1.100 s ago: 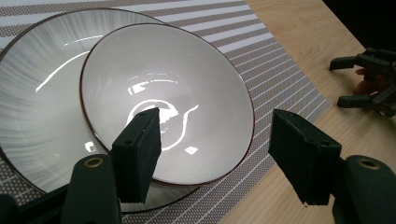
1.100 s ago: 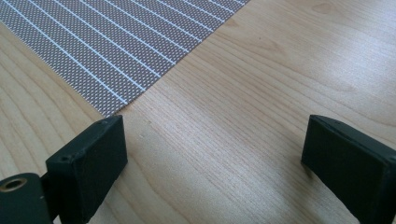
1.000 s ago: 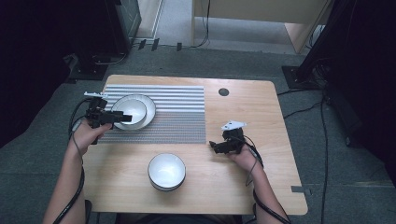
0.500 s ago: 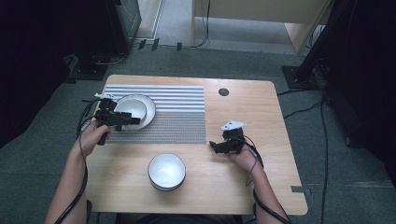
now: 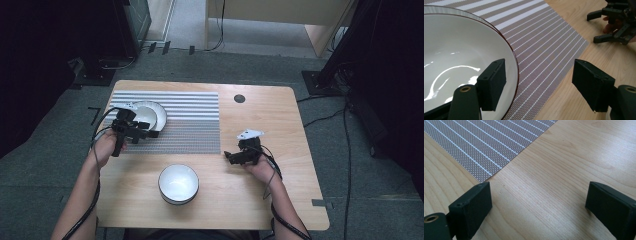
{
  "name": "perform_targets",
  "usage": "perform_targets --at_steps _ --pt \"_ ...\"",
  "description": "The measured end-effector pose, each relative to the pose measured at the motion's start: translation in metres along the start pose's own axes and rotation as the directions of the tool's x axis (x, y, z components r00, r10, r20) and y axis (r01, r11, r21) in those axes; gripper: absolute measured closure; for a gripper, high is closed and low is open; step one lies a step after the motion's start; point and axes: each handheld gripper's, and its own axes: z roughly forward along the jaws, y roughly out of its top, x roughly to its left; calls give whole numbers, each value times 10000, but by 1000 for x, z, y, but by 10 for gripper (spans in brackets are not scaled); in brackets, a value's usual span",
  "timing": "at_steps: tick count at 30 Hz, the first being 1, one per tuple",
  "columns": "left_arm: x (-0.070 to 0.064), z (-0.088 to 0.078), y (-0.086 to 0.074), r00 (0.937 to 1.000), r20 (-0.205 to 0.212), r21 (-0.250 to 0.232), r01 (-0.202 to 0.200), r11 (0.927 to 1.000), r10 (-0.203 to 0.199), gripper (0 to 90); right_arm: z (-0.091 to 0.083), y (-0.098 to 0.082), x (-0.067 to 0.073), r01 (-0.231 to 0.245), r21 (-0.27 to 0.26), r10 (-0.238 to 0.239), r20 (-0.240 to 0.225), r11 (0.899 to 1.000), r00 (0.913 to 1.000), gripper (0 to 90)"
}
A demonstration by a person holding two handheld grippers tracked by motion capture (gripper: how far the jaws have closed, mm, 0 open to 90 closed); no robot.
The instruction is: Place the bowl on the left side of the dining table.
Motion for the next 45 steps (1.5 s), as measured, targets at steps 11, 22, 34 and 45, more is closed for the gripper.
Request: perform_targets --at_steps 11,22,34,45 --pt "-10 0 3 9993 -101 -254 -351 9991 349 256 0 0 0 12 3 -12 -11 10000 10000 62" --pt "-23 12 5 9970 371 87 -683 9976 679 255 0 0 0 13 3 -13 -13 10000 10000 62" --pt "-31 32 0 9925 763 186 -975 9951 958 250 0 0 0 16 5 -16 -17 10000 10000 62" --pt "-35 48 -7 9867 774 230 -1448 9892 1427 245 0 0 0 2 15 -1 -20 10000 10000 62"
